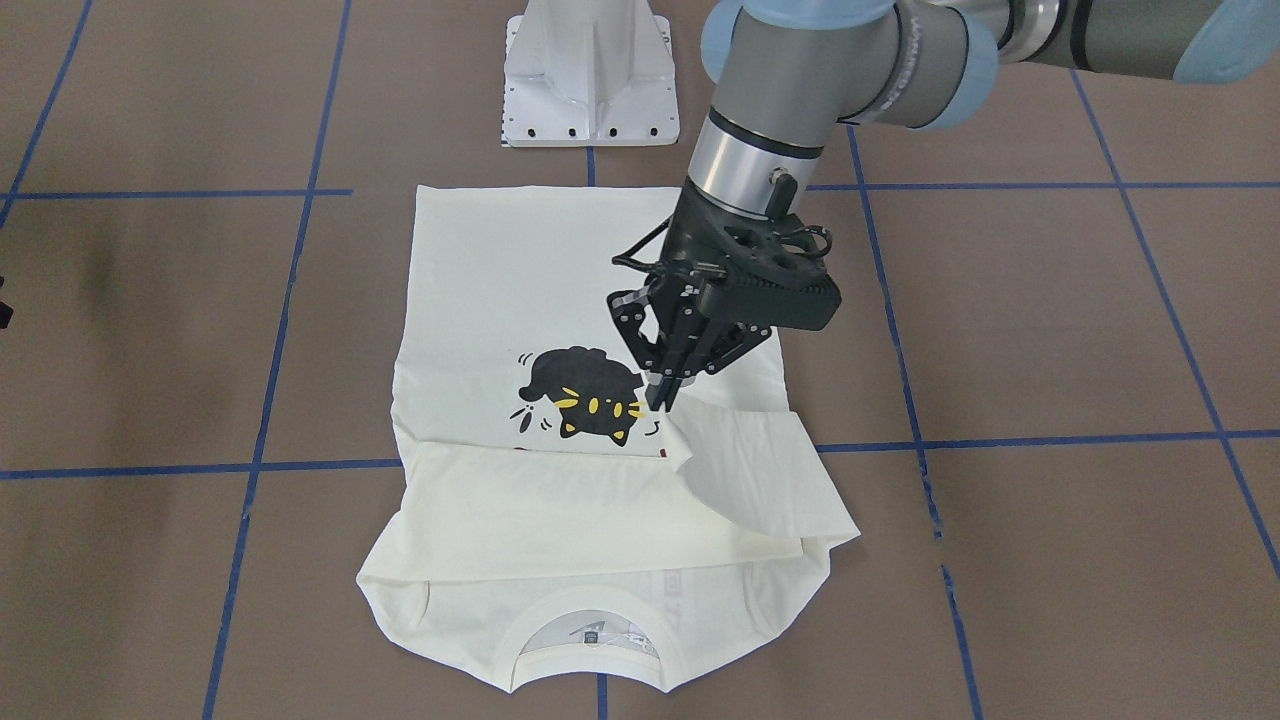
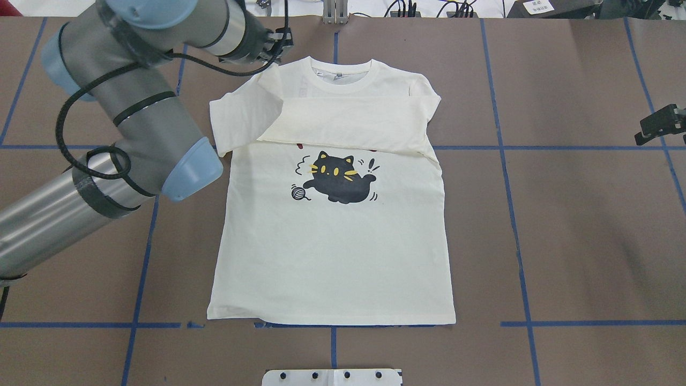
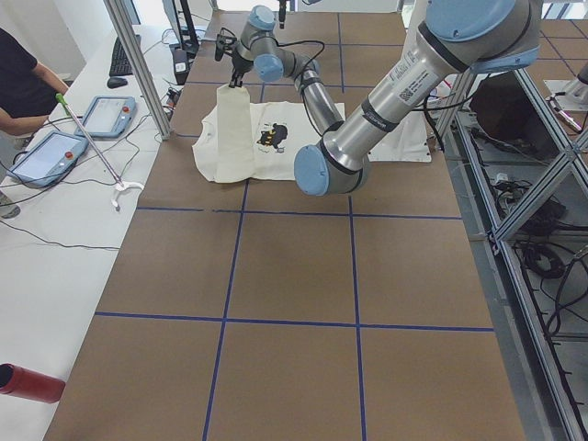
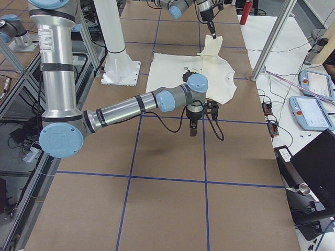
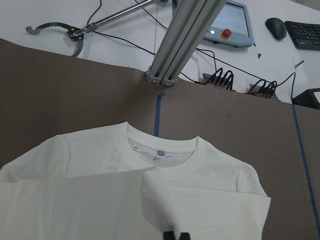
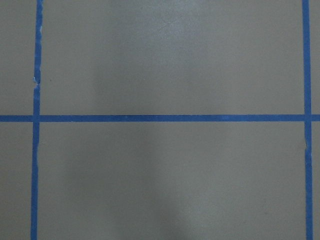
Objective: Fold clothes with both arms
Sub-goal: 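Grasp the other sleeve with the left gripper and fold it across the chest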
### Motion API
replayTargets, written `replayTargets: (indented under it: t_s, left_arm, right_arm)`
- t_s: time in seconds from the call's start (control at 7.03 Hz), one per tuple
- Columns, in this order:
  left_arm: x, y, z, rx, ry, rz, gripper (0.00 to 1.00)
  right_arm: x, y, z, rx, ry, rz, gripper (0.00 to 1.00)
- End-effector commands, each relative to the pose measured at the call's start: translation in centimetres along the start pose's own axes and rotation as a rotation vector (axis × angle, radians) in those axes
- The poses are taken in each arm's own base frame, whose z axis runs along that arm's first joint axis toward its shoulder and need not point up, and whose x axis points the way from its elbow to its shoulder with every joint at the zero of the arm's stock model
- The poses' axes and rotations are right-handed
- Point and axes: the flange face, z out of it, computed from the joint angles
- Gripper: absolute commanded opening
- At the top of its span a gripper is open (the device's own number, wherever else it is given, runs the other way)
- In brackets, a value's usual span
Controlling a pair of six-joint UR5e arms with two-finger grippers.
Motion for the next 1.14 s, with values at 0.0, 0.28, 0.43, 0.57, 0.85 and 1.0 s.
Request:
replayTargets:
  t_s: [0.0,0.28,0.43,0.57,0.85,1.0]
  left_arm:
    - [5.2,1.2,6.2,-0.040,0.032,-0.075,0.00]
    - [7.6,2.1,10.1,-0.044,0.029,-0.114,0.00]
    - [7.6,3.4,11.4,-0.042,0.018,-0.110,0.00]
    - [8.5,6.4,13.2,-0.044,0.019,-0.094,0.00]
    - [15.2,13.2,18.1,0.020,0.023,-0.161,0.00]
    - [16.3,13.9,18.3,0.026,0.049,-0.183,0.85]
  right_arm:
    - [-0.1,-0.1,-0.1,0.001,-0.001,0.007,1.00]
    - [-0.2,-0.2,-0.2,0.003,-0.002,0.008,1.00]
    - [-0.2,-0.2,-0.1,0.001,-0.003,0.009,1.00]
    - [-0.2,-0.2,-0.1,0.001,-0.003,0.011,1.00]
    - [-0.4,-0.4,-0.1,0.002,-0.004,0.009,1.00]
    - [-0.7,-0.6,-0.3,0.006,-0.006,0.008,1.00]
